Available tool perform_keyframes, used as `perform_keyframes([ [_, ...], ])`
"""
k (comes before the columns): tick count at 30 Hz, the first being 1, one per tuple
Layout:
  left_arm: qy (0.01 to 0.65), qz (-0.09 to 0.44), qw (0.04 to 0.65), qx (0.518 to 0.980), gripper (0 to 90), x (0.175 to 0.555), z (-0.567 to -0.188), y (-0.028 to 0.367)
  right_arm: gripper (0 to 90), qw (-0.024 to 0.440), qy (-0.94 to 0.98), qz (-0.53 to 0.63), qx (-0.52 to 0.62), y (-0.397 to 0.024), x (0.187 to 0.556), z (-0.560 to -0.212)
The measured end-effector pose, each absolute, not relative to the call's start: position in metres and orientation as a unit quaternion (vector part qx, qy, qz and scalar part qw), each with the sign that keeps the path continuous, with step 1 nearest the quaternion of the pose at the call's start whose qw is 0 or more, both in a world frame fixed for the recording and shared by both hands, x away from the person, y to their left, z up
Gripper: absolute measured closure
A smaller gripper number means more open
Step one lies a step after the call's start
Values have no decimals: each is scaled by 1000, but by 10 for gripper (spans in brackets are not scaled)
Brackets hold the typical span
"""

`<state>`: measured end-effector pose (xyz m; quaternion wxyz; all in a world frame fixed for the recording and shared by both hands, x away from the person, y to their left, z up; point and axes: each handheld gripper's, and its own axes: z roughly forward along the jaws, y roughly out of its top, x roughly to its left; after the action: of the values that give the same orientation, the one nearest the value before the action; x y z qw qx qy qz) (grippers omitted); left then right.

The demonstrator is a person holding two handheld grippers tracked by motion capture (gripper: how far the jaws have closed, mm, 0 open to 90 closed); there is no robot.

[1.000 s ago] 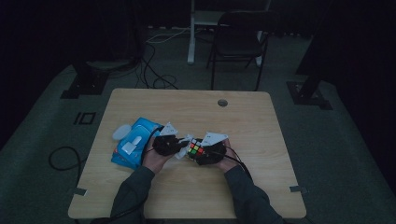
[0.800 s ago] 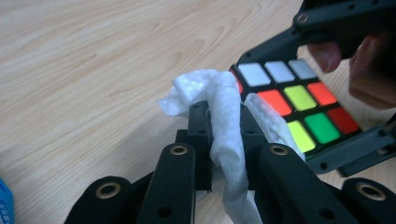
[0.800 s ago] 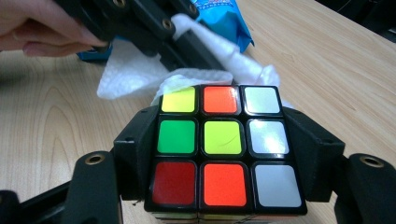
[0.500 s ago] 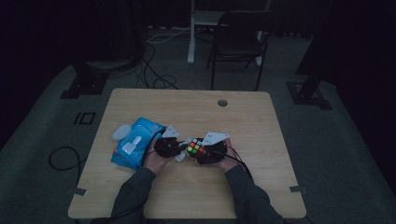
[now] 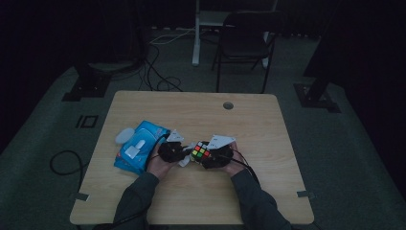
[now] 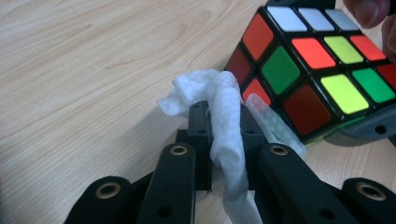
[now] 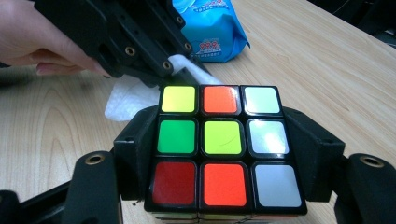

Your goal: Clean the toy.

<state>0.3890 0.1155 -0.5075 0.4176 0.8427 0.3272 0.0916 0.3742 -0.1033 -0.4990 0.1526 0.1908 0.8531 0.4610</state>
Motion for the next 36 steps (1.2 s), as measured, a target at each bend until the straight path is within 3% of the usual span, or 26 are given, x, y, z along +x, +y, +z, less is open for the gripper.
perform_keyframes([
  [24,325,118,463,816,822,403,-482,118,344,134,867,456,151,-78,359,-506],
  [36,314,102,477,815,823,408,-482,106,344,130,871,455,132,-65,355,-507],
])
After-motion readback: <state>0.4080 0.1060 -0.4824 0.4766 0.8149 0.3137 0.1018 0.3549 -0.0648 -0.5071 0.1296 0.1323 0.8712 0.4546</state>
